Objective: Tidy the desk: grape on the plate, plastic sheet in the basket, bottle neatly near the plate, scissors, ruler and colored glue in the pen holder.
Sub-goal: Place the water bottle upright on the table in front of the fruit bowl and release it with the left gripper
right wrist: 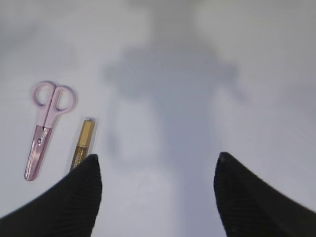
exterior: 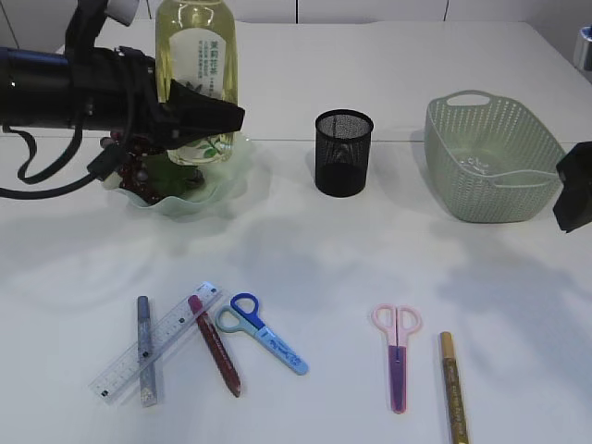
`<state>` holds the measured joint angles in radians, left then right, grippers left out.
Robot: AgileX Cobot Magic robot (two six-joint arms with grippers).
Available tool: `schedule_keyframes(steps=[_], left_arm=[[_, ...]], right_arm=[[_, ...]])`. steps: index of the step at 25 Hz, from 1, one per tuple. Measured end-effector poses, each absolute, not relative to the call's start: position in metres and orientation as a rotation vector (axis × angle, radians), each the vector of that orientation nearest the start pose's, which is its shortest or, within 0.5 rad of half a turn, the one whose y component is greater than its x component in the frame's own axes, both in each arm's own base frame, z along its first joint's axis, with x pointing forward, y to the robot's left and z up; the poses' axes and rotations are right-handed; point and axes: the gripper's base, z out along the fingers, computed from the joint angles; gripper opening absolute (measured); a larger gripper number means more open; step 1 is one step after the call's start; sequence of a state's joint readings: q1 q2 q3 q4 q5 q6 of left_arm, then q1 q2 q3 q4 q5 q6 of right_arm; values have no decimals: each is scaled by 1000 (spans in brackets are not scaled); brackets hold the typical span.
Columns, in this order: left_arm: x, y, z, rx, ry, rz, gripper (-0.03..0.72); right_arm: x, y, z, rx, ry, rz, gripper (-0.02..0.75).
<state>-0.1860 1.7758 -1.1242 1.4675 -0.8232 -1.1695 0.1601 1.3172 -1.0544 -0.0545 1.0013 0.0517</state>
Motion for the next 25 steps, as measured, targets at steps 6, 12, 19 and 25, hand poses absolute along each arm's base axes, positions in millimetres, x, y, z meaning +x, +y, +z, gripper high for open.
schedule_keyframes(steps=[6, 12, 19, 25], left_arm=[[370, -139, 225, 877, 1633, -800, 441], [377, -150, 213, 858, 1546, -780, 440], [385, -161, 187, 829, 1531, -727, 441], [390, -177, 156, 747, 1559, -697, 440]], right_arm=[[250, 36, 300, -166, 2739, -11, 549], [250, 36, 300, -164, 2740, -10, 548], [249, 36, 300, -164, 2745, -11, 548], [249, 36, 300, -164, 2745, -11, 548]])
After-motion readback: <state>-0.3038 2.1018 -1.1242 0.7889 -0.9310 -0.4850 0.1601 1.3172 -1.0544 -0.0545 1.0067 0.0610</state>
